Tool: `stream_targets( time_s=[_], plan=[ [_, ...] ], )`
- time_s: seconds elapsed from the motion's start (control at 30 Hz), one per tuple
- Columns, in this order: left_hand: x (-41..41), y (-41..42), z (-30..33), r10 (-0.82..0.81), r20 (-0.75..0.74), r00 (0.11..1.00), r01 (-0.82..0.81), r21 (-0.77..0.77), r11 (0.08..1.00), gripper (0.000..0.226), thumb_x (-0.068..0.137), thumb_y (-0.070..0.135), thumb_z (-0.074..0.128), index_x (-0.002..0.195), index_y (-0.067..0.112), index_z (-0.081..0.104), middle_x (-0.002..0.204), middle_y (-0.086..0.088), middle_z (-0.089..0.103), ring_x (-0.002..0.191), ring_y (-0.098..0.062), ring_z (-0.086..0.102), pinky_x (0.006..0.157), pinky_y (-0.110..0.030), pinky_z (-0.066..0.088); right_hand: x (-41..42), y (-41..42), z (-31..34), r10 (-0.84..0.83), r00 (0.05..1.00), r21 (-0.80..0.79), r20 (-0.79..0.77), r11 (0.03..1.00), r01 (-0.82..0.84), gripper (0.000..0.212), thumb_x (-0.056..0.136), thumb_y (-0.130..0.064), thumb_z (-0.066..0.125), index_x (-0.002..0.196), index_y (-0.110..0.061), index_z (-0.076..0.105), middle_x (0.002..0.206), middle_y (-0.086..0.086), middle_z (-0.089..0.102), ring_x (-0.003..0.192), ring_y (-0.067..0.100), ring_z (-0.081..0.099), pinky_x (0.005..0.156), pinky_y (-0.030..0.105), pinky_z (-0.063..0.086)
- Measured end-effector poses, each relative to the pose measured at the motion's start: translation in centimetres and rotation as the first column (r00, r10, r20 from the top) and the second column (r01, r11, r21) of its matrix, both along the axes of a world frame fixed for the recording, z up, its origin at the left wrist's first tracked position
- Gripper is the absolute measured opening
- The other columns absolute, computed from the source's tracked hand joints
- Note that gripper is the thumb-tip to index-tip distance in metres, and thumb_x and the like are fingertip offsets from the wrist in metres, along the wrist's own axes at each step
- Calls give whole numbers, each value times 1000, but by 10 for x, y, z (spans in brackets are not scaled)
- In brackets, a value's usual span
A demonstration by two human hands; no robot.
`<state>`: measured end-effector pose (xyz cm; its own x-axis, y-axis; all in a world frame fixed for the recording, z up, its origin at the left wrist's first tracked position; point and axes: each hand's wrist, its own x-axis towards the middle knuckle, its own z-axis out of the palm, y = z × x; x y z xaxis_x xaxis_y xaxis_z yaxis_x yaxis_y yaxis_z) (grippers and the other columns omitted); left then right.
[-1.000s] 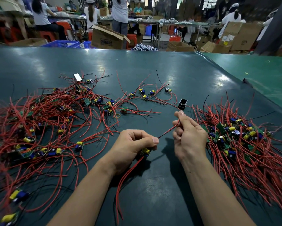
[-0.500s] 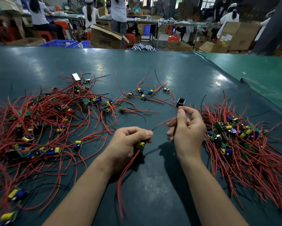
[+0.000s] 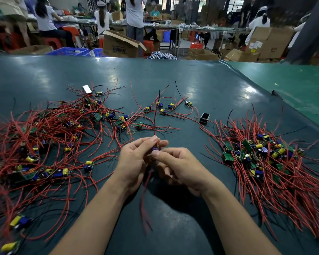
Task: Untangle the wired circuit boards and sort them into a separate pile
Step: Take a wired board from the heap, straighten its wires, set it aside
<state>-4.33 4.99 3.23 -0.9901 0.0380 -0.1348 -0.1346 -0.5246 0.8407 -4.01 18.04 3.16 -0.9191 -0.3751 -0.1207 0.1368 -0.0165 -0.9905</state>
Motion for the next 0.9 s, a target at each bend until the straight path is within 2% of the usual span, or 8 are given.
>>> stream_targets(
  time_s=[0.1,0.23,0.33,0.5,0.57,0.67,0.8,0.9],
  plan=[
    [-5,-2,-4,132,4,991,-131,-40,991,17,93,13,58,79,6,64,82,-11,72,54,-19,59,44,-24,42,-1,3,4,-9,1000,22,24,1000,9,44,99,-25,51,62,-14,71,47,0,50,35,8,34,35,15,25],
    [-9,-7,-7,220,12,976,-219,-26,975,21,93,13,60,75,10,70,82,-10,73,69,-18,63,58,-29,44,0,7,6,47,997,49,54,998,-49,44,98,-22,49,64,-10,73,48,2,42,38,8,31,36,15,23],
    [-10,-9,-7,257,10,966,-257,-11,966,34,93,14,60,61,16,74,77,-4,74,72,-9,67,65,-22,46,3,9,7,156,983,108,94,980,-166,39,92,-30,52,66,-11,75,50,0,44,39,7,34,36,14,24],
    [-12,-9,-9,278,-5,960,-278,-47,959,25,93,18,61,70,16,70,76,0,74,70,-5,66,64,-25,43,4,11,7,252,954,108,163,956,-271,37,81,-44,60,68,-13,75,55,6,48,41,7,35,37,13,23],
    [-12,-8,-9,276,-27,961,-277,-45,960,22,93,20,61,74,16,69,76,-1,74,71,-6,66,64,-24,45,4,9,4,226,968,93,109,967,-236,38,82,-47,71,66,-12,73,56,8,43,41,8,32,38,15,22],
    [-12,-6,-11,236,-65,970,-241,-72,968,25,96,27,56,80,15,71,83,-6,75,76,-16,65,69,-32,44,-1,6,1,54,999,14,2,998,-54,34,83,-42,68,72,-11,72,53,3,35,39,8,26,38,17,19],
    [-6,0,-13,78,-152,985,-115,-250,962,30,83,38,64,90,11,73,79,-6,70,68,-17,60,62,-26,46,-7,9,3,-196,980,-179,28,964,198,17,93,-20,62,83,-14,74,61,3,57,39,8,41,34,14,25],
    [0,3,-15,-63,-238,969,-37,-394,918,30,74,37,68,89,11,72,68,2,67,58,-8,57,55,-18,45,-9,10,4,-302,950,-253,82,915,313,11,91,-14,64,91,-6,71,65,3,64,42,9,48,33,16,29]
  ],
)
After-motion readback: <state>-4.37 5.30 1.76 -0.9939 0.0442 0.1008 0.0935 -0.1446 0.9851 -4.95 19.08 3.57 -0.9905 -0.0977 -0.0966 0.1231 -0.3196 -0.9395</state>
